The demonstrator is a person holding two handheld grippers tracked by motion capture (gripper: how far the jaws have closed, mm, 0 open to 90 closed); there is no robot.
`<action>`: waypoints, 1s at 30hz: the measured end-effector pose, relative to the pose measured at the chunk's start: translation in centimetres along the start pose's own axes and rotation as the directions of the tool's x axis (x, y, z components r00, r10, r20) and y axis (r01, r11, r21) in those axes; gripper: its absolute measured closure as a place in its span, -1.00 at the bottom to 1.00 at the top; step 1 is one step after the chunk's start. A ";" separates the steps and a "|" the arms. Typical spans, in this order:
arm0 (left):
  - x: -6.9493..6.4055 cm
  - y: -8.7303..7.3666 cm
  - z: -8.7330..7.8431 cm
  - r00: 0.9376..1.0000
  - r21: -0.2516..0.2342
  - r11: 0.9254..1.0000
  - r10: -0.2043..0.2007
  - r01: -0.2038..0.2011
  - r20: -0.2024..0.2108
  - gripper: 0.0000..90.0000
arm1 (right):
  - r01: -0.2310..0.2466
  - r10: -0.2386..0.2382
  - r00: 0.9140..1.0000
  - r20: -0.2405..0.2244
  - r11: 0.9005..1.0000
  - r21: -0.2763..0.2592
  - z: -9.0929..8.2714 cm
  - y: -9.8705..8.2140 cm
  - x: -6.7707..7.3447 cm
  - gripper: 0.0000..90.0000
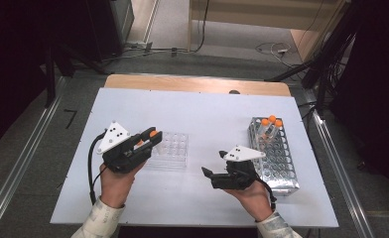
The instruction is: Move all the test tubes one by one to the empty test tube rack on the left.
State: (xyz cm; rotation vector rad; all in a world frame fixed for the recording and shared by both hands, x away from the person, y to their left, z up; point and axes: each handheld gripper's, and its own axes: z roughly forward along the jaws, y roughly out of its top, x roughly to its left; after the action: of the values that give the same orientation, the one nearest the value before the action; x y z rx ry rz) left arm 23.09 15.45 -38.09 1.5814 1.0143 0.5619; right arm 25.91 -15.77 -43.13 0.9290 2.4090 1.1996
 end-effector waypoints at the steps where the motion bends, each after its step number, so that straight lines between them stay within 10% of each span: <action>1: 0.2 0.0 -0.1 1.000 -0.001 1.000 -0.004 0.004 -0.006 0.57 | 0.000 0.000 1.000 0.000 1.000 0.000 0.0 0.0 0.0 -0.54; 19: 2.7 -0.9 0.6 0.993 -0.012 1.000 0.019 -0.020 -0.112 0.56 | 0.011 -0.011 1.000 -0.003 1.000 0.005 0.3 -0.2 0.2 -0.53; 30: 2.9 -2.9 2.1 0.992 0.065 0.997 0.047 -0.039 -0.121 0.56 | 0.010 -0.010 1.000 -0.001 1.000 0.011 0.4 -0.2 0.2 -0.53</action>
State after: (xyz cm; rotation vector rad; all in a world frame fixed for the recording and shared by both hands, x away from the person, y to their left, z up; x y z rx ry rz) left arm 25.39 16.75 -41.85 1.6432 1.1009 0.6689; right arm 25.86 -15.46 -43.52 0.9181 2.4205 1.1855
